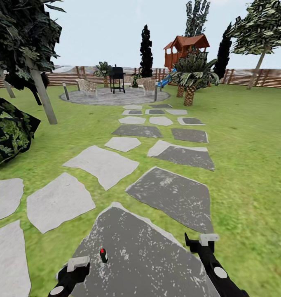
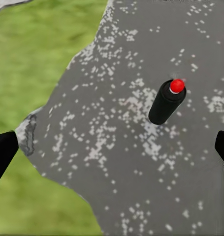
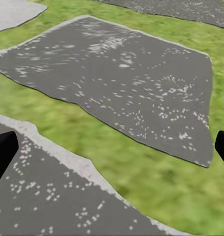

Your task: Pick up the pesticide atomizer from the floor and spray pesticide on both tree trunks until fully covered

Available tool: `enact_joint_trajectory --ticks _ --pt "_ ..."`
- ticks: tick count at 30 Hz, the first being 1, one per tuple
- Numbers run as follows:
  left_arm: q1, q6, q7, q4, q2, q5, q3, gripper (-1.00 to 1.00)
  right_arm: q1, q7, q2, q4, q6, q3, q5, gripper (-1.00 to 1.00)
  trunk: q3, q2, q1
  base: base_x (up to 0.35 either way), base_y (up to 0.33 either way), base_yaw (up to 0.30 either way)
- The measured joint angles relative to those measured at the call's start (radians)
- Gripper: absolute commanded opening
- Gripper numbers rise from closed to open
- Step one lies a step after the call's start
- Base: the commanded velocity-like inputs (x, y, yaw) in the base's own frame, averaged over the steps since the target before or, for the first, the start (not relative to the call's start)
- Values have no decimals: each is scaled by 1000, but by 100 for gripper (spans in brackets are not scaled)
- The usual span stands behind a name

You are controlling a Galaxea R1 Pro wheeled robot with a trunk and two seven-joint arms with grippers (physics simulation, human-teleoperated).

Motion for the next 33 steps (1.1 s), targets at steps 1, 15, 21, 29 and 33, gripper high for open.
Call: enact_joint_trajectory --ticks 1,15,21,29,33 --pt "0 0 0 0 -1 0 0 100 0 0 0 0 0 0 0 100 -1 0 0 149 -242 258" --pt "-1 -2 1 -2 0 4 0 100 0 3 0 0 0 2 0 100 -7 0 0 112 -136 144" --pt "-8 5 2 -3 -7 6 1 100 0 3 0 -1 0 2 0 100 -7 0 0 251 -149 3" --pt "-11 4 2 -1 -8 6 0 100 0 3 0 0 0 2 0 100 -7 0 0 176 -230 13" --pt "-11 4 2 -1 -8 6 0 100 0 3 0 0 0 2 0 100 -7 0 0 102 -263 204"
